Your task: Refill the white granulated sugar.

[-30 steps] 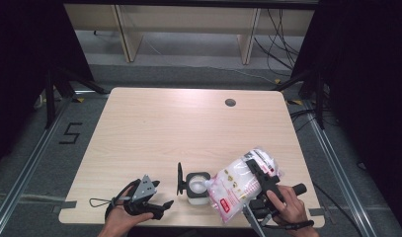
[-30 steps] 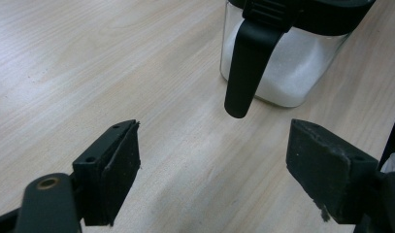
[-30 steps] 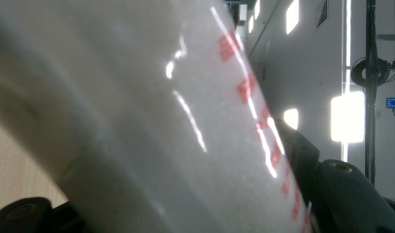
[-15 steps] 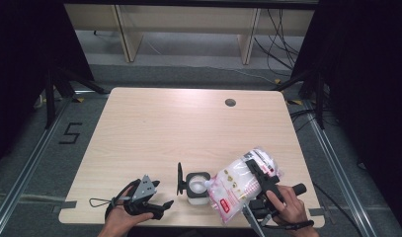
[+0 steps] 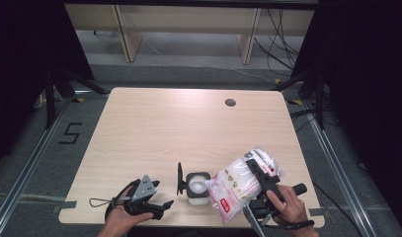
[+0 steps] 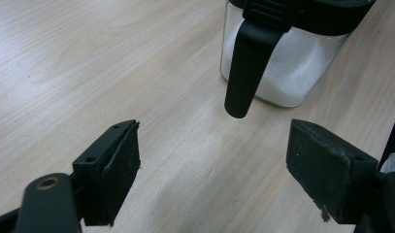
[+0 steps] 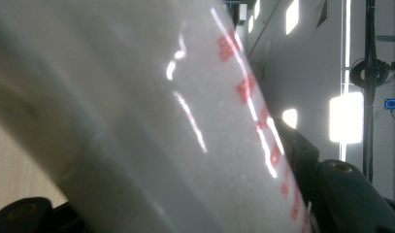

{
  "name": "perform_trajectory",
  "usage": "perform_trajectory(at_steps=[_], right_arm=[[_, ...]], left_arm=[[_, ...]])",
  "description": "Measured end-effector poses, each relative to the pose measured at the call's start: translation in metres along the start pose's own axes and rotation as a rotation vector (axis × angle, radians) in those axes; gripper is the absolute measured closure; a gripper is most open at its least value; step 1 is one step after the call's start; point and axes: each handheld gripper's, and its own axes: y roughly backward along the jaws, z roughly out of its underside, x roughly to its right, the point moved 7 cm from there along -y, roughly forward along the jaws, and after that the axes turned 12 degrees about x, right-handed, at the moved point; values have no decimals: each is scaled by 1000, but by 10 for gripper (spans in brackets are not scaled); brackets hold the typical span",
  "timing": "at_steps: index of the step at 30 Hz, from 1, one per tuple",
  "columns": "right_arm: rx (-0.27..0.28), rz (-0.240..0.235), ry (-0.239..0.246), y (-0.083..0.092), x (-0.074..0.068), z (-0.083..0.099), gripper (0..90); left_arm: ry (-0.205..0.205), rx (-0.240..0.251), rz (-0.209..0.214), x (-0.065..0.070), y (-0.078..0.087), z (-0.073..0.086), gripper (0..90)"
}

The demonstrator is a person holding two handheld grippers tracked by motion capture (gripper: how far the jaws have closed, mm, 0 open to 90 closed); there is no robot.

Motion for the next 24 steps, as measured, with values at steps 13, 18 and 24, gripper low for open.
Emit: perform_trajectory(at_steps=[13, 18, 24], right_arm=[[-1, -20, 20, -1, -2, -2, 492], [-21, -18, -22, 1, -6, -1, 492], [-4, -16, 18, -1, -2, -2, 493]], left_arm=[[1, -3, 3, 0, 0, 0, 193], [-1, -3, 4, 0, 0, 0, 192], [1, -3, 3, 0, 0, 0, 192]])
